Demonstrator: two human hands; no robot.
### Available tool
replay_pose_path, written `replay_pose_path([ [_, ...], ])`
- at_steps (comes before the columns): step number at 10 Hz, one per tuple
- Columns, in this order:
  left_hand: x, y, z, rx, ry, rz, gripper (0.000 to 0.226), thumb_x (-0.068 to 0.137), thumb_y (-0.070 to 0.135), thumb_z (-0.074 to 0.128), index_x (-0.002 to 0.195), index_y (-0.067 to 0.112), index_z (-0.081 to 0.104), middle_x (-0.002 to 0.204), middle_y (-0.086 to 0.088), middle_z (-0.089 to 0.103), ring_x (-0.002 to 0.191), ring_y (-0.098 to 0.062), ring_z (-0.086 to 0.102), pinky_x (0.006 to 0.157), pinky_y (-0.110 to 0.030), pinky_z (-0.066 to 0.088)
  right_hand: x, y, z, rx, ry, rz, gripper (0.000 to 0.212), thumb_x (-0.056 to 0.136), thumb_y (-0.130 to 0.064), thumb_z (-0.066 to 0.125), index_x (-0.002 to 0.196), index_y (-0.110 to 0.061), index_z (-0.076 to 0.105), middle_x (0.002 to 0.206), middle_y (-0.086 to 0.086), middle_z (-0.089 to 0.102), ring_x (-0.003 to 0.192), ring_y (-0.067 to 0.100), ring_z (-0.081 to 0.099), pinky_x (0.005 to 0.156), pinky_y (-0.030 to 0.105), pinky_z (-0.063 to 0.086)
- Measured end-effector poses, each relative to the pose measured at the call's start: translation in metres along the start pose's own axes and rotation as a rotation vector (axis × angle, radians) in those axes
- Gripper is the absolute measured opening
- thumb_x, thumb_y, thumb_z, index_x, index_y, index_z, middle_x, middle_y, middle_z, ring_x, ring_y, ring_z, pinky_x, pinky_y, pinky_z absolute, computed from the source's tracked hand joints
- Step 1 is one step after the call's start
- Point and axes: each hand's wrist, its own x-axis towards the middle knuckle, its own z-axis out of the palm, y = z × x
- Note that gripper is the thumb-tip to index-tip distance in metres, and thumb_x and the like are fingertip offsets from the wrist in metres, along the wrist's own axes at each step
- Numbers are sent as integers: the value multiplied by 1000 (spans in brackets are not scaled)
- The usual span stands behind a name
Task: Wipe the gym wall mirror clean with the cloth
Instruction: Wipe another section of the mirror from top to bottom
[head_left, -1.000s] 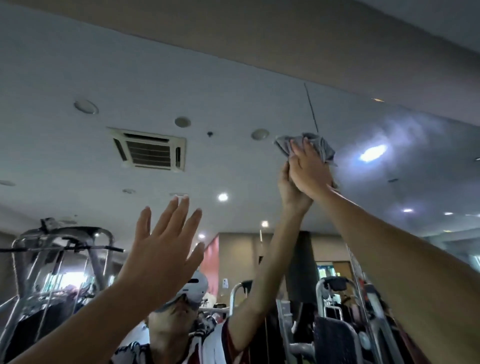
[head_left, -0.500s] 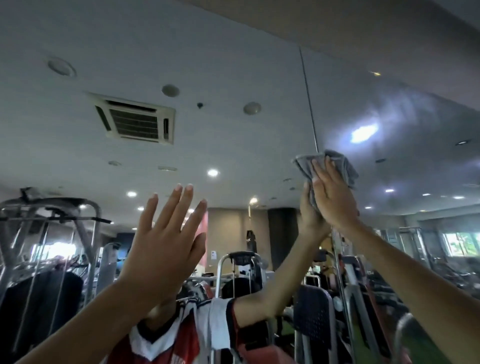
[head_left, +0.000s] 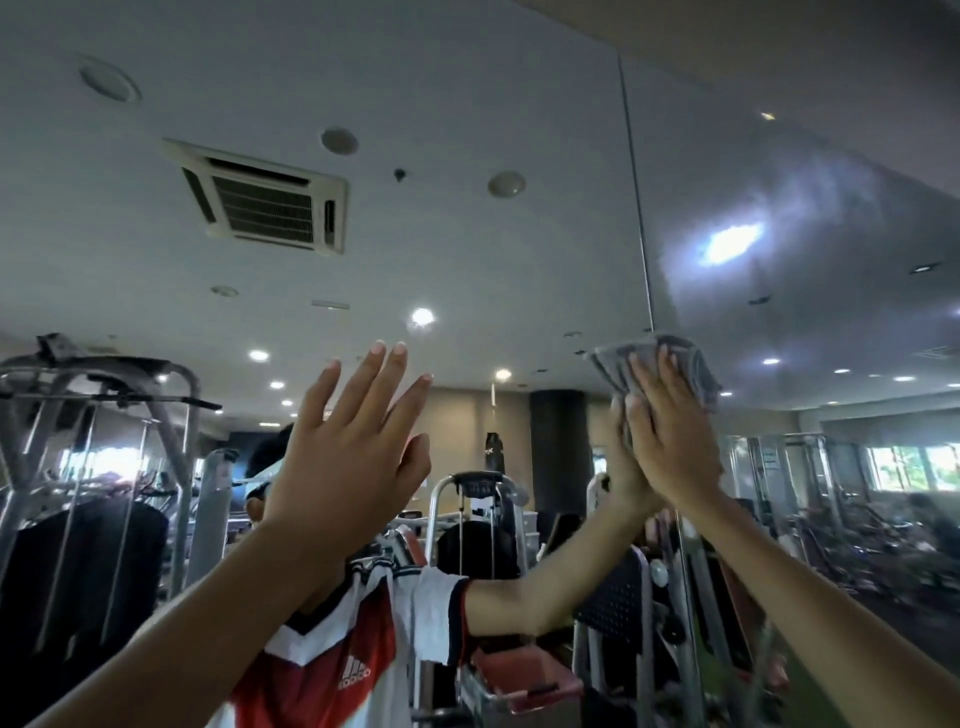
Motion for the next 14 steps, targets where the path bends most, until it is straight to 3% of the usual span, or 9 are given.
replay_pose_path([
  [1, -1, 1, 2, -1, 25, -5, 51, 98, 33, 39, 137, 6, 57, 151, -21, 45, 142, -35, 42, 114, -57, 31, 55, -50, 24, 30, 215, 118, 63, 105, -42, 23, 156, -4, 20, 163, -18, 17, 142, -17, -1, 119, 16, -7],
  [2, -3, -4, 2, -23, 54, 20, 50, 97, 32, 41, 134, 6, 61, 149, -20, 48, 140, -34, 45, 113, -55, 34, 60, -95, 50, 72, 75, -137, 57, 105, -38, 24, 156, -12, 22, 166, -1, 15, 153, 10, 7, 125, 33, 3],
  [4, -41, -39, -16, -13, 42, 106, 48, 97, 34, 44, 132, 10, 65, 147, -18, 51, 137, -35, 48, 109, -54, 37, -33, -89, 28, -77, -127, -672, 48, 106, -29, 32, 154, -23, 30, 162, 6, 28, 151, 21, 22, 120, 48, 27],
  [5, -61, -61, -28, -14, 9, 137, 48, 94, 35, 46, 131, 11, 66, 147, -17, 51, 137, -34, 49, 111, -54, 34, -36, -56, 16, -64, -152, -629, 45, 107, -30, 30, 151, -24, 36, 160, 6, 32, 148, 24, 30, 114, 54, 34],
  [7, -61, -83, -35, -17, -24, 219, 48, 93, 36, 48, 130, 14, 66, 145, -16, 54, 134, -33, 52, 106, -52, 37, 56, -134, 33, -70, -81, 158, 67, 96, -43, 19, 156, -18, 28, 165, 10, 18, 152, 30, 14, 123, 48, 11],
  [8, -62, -96, -39, -6, -20, 195, 47, 92, 37, 47, 128, 15, 68, 143, -16, 56, 133, -33, 53, 105, -52, 37, 83, -195, 49, -51, -77, 80, 57, 102, -33, 27, 156, -15, 28, 165, 12, 18, 152, 31, 14, 122, 54, 18],
  [10, -85, -142, -55, 13, 3, 150, 47, 95, 39, 46, 129, 14, 68, 144, -15, 55, 133, -33, 53, 105, -53, 38, 13, -210, 55, -77, -170, -661, 51, 102, -32, 37, 151, -20, 37, 161, 12, 29, 150, 26, 24, 120, 49, 27],
  [13, -119, -253, -98, 98, -95, 42, 57, 95, 44, 40, 137, 12, 61, 149, -19, 49, 135, -38, 49, 104, -57, 35, 63, -281, 58, 58, -47, 119, 75, 95, -57, 16, 157, -16, 29, 166, 10, 16, 154, 26, 10, 123, 52, 9],
  [14, -138, -284, -110, 123, -133, 7, 62, 94, 47, 37, 142, 13, 55, 152, -19, 44, 138, -38, 45, 106, -56, 32, 76, -335, 79, -32, -73, -78, 66, 97, -48, 15, 153, -21, 36, 164, 8, 24, 152, 23, 17, 124, 47, 14],
])
